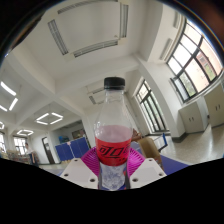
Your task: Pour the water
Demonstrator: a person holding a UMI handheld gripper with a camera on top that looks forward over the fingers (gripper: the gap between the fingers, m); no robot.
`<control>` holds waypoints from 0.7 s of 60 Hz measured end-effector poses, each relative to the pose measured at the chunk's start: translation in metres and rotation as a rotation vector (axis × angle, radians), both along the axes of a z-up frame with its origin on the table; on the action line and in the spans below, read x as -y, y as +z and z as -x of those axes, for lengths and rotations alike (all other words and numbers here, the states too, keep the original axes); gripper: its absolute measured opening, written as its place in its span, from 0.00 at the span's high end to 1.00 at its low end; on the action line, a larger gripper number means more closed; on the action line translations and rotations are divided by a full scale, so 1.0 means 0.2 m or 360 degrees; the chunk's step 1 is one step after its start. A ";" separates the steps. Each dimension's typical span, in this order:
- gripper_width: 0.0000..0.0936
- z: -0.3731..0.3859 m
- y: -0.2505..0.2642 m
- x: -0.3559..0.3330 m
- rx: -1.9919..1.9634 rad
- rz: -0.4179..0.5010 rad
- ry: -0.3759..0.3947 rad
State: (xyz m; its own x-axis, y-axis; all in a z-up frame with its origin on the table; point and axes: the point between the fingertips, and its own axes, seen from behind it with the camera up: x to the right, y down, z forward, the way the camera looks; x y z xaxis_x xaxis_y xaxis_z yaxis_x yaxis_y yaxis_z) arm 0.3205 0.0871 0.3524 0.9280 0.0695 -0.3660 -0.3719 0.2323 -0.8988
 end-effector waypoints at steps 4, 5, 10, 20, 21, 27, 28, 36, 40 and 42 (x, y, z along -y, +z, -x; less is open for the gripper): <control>0.67 -0.23 -0.20 0.03 0.0235 0.0140 -0.0153; 0.67 -0.28 -0.26 0.01 0.0285 0.0175 -0.0187; 0.67 -0.46 -0.60 -0.08 0.0527 0.0368 -0.0306; 0.67 -0.63 -1.20 -0.13 0.0700 0.0687 -0.0297; 0.67 -0.64 -1.30 -0.15 0.0715 0.0708 -0.0299; 0.67 -0.66 -1.35 -0.09 0.0693 0.0685 -0.0289; 0.67 -0.67 -1.38 -0.09 0.0682 0.0706 -0.0285; 0.59 -0.64 -1.33 -0.06 0.0609 0.0709 -0.0313; 0.48 -0.61 -1.31 -0.10 0.0619 0.0731 -0.0297; 0.42 -0.61 -1.32 -0.09 0.0632 0.0774 -0.0296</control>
